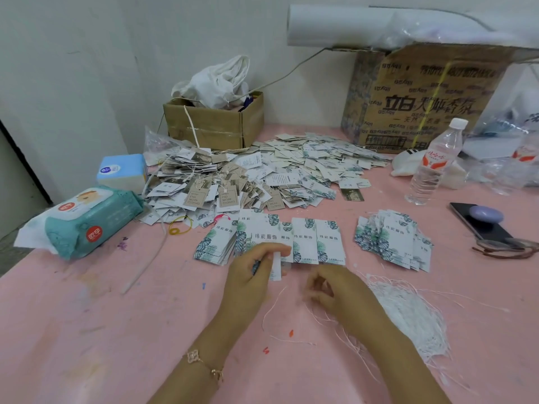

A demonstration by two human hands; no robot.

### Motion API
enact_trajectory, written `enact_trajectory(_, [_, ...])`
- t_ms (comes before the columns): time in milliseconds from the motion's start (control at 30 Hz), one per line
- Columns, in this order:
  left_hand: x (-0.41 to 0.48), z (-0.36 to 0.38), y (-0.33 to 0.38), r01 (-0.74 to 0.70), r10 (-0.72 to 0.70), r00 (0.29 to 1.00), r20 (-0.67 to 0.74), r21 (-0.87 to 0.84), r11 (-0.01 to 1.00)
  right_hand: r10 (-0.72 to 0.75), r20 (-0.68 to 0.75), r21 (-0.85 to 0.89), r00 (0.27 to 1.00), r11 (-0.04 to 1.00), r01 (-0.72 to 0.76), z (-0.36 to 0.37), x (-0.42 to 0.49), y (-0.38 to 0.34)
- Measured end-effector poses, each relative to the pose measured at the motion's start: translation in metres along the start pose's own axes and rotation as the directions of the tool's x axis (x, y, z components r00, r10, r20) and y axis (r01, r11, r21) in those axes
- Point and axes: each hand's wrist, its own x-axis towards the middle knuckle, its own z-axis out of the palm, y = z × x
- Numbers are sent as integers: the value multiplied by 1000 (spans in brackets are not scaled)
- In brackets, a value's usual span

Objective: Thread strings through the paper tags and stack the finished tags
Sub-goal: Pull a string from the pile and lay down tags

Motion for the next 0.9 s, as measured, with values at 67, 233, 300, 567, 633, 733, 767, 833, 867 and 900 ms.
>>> enact_trajectory(67, [0, 2, -1, 64, -64, 998, 18, -14, 998, 41, 111, 2, 993, 999, -42, -3, -1, 1])
enact_trajectory(233, [-1, 2, 1, 100, -100, 995, 13, -5, 995, 28, 167, -102, 986, 995, -11, -4, 5, -6])
enact_trajectory(300, [-2, 3, 2, 139, -139, 990, 15, 6, 990, 52, 159, -134, 986, 990, -31, -4, 8, -8])
enact_trajectory(567, [-2, 1, 3, 215, -215, 976, 29, -9, 977, 29, 63, 47, 998, 998, -32, -17, -2, 5])
enact_trajectory(633, [-2, 1, 1, 207, -207, 978, 37, -2, 978, 34, 102, 46, 994, 998, -39, -18, -3, 9])
enact_trajectory(733, [-1, 2, -4, 189, -189, 981, 49, 6, 982, 25, 91, 79, 996, 996, -32, -13, 2, 13])
enact_trajectory(767, [-1, 2, -5, 180, -180, 982, 52, 1, 984, 14, 95, 29, 995, 999, -17, -11, 5, 14])
enact_trajectory(833, [-2, 3, -6, 169, -169, 983, 65, 7, 986, 13, 109, -57, 994, 998, -7, -4, 9, 16])
enact_trajectory(867, [-2, 3, -6, 166, -167, 983, 74, 16, 986, 10, 104, -91, 995, 996, -1, -2, 10, 17])
enact_trajectory(900, [-2, 3, -6, 165, -166, 983, 83, 24, 986, 3, 97, -103, 995, 995, 7, 1, 11, 18])
